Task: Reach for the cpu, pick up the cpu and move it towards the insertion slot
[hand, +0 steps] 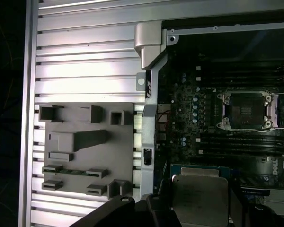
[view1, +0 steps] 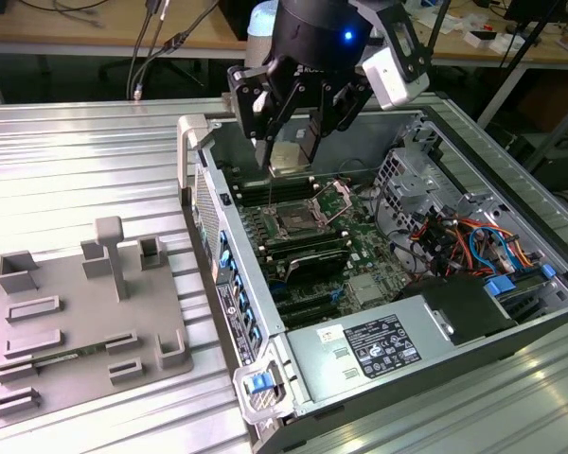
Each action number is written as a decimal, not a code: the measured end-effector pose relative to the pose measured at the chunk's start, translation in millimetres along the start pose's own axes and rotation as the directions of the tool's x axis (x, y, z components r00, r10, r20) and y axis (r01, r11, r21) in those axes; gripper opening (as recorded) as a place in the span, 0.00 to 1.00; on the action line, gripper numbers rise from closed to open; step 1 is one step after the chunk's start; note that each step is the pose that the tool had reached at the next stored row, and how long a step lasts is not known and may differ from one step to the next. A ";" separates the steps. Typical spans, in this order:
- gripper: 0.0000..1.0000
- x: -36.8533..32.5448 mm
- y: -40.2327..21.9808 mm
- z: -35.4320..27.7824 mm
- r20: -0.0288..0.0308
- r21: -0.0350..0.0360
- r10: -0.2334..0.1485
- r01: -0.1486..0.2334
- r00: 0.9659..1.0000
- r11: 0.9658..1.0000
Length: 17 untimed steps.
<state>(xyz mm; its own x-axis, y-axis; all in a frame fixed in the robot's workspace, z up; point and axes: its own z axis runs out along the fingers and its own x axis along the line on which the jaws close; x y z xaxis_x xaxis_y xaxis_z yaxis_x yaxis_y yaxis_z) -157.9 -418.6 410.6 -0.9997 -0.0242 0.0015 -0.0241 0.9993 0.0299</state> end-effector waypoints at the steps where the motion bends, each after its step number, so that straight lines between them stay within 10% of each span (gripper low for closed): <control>1: 0.55 -2.4 0.0 0.1 0.000 0.000 0.000 0.000 1.000 1.000; 8: 0.55 -20.3 0.6 1.6 0.000 0.000 0.000 0.000 1.000 1.000; 17: 0.55 -21.4 0.7 1.6 0.000 0.000 0.000 0.000 1.000 1.000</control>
<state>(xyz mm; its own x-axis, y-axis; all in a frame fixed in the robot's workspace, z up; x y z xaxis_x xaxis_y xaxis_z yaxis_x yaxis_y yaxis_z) -136.6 -417.3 409.0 -0.9997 -0.0241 0.0015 -0.0241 0.9993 0.0299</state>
